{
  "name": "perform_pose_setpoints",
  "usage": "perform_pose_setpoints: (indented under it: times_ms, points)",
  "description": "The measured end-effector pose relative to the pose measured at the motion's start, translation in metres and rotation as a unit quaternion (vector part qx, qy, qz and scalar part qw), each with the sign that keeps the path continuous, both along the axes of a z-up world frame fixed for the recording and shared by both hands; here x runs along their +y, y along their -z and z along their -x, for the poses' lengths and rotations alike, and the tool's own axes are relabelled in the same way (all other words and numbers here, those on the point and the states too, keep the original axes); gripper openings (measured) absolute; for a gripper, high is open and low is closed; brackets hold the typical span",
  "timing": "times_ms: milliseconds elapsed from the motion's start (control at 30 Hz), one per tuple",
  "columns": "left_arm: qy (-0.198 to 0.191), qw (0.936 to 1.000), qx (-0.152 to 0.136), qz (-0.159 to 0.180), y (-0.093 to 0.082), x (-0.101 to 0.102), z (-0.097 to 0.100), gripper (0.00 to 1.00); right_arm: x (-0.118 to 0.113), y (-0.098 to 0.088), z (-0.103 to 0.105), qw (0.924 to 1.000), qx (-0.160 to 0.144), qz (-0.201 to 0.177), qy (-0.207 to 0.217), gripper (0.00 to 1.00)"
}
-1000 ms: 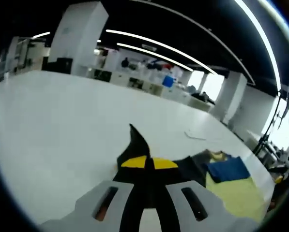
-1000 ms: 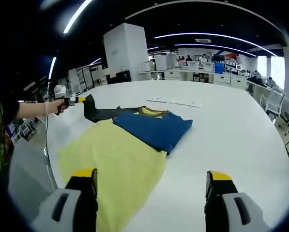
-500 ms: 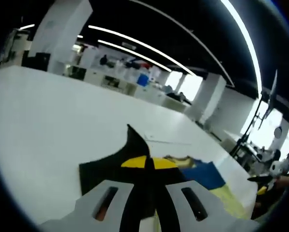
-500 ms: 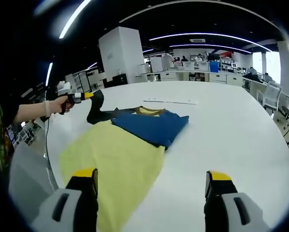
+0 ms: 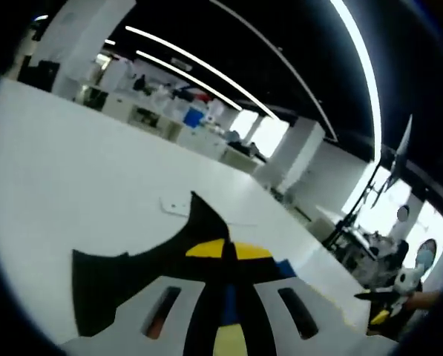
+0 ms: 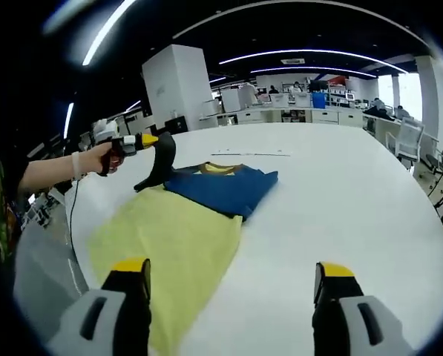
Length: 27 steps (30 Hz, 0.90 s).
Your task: Fold the garment on the visible template until the final outline fits inside the template.
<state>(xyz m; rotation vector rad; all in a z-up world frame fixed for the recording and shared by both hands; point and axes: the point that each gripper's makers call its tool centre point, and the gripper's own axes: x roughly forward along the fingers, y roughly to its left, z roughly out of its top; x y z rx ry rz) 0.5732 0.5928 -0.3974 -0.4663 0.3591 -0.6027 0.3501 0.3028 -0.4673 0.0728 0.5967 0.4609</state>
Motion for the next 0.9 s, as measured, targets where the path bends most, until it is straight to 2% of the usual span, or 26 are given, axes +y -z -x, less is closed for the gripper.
perform_pose_setpoints:
  times_ms: [67, 333, 500, 600, 700, 900]
  points:
    - [0.003, 0.9999, 0.001, 0.015, -0.003, -0.01, 0.0, 0.0, -0.001, 0.002, 0.001, 1.0, 0.001, -0.001, 0.002, 0.91]
    - [0.033, 0.9986, -0.009, 0.039, -0.016, -0.061, 0.004, 0.0, -0.004, 0.007, 0.004, 0.9999, 0.004, -0.007, 0.009, 0.91]
    - [0.051, 0.9973, -0.006, 0.053, -0.015, -0.095, 0.006, 0.0, -0.005, 0.01, 0.003, 0.9999, 0.005, -0.012, 0.012, 0.91]
    - [0.064, 0.9964, 0.0, 0.056, -0.009, -0.117, 0.008, 0.0, -0.007, 0.011, 0.003, 0.9998, 0.005, -0.016, 0.014, 0.91]
    - [0.071, 0.9959, 0.008, 0.055, -0.001, -0.13, 0.009, 0.0, -0.009, 0.012, 0.004, 0.9997, 0.005, -0.018, 0.016, 0.91]
    - [0.085, 0.9948, 0.04, 0.039, 0.033, -0.15, 0.015, 0.0, -0.015, 0.014, 0.008, 0.9994, 0.007, -0.022, 0.025, 0.91]
